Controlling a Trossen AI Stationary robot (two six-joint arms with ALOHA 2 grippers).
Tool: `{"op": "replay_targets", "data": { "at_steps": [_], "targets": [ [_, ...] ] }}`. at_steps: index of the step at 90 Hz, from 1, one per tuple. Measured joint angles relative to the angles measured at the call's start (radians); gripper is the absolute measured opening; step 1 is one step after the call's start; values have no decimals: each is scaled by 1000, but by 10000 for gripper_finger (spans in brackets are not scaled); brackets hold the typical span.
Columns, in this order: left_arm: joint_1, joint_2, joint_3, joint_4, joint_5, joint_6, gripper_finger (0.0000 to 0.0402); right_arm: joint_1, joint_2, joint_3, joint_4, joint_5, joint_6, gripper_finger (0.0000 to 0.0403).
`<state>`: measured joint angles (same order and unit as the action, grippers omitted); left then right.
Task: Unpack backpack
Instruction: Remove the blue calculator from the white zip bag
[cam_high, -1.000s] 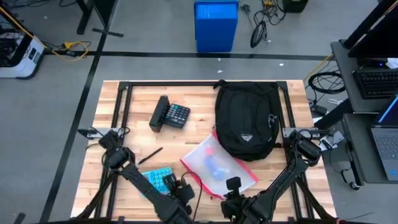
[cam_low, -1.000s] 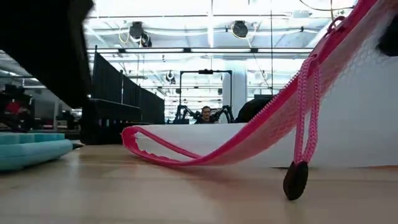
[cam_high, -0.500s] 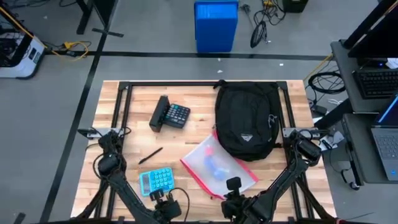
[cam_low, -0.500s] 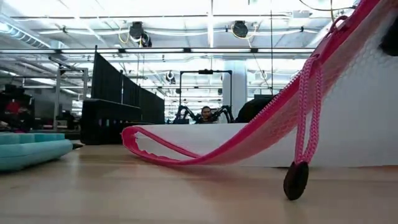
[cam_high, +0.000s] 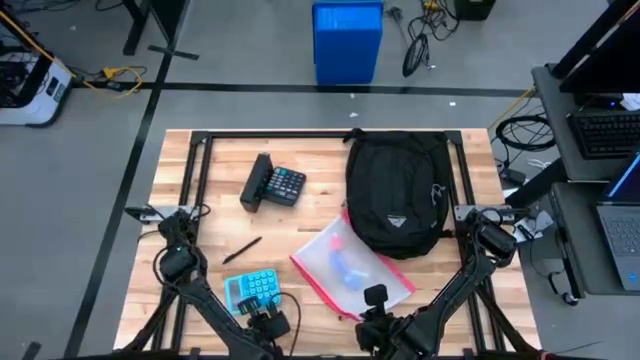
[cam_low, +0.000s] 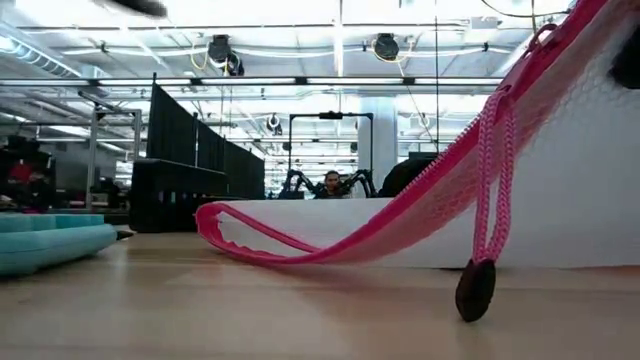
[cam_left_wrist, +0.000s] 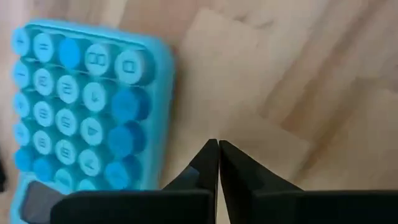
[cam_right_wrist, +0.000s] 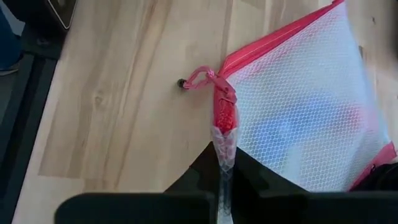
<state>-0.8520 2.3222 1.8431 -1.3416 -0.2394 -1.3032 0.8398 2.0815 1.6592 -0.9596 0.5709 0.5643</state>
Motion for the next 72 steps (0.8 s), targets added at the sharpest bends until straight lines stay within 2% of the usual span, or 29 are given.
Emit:
{"op": "replay_targets", "data": {
  "at_steps": [15, 34, 59, 72],
  "targets": [
    [19, -8, -67, 1, -5, 2, 0, 0, 0, 0, 0, 0, 0, 0],
    [47, -8, -92, -16, -31, 72, 0, 0, 0, 0, -2, 0, 0, 0],
    [118, 5, -99, -160, -144, 109, 0, 0, 0, 0, -3, 0, 0, 0],
    [154, 4, -99, -234, -156, 117, 0, 0, 0, 0, -3, 0, 0, 0]
  ]
}}
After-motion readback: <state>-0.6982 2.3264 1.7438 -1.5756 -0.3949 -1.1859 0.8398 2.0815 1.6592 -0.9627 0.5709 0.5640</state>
